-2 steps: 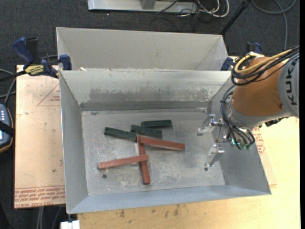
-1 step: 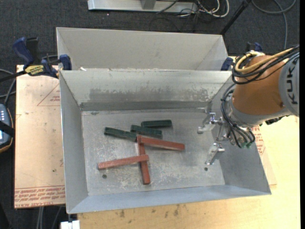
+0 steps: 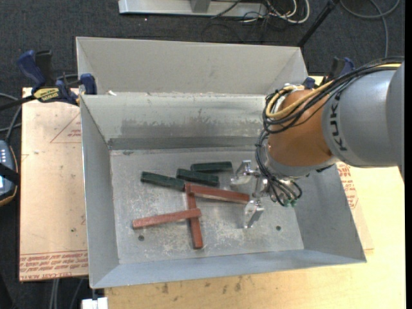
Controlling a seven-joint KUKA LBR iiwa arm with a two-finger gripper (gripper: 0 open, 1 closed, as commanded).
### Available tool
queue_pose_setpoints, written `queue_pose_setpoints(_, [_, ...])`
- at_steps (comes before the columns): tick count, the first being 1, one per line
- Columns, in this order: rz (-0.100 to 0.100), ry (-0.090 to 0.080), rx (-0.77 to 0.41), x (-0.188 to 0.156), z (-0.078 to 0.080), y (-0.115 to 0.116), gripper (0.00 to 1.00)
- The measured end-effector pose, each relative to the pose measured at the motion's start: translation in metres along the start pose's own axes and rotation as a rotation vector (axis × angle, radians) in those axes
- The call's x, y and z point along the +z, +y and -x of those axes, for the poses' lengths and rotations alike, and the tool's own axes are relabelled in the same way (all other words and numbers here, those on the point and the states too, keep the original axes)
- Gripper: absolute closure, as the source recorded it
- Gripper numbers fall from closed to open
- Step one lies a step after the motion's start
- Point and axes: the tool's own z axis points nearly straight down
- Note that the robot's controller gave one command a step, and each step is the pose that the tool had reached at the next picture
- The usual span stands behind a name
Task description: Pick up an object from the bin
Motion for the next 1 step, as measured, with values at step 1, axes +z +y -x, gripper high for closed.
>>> queue_pose_setpoints(1, [-0.002,0.001,0.012,0.0024,0.0063,0.0159,0.0])
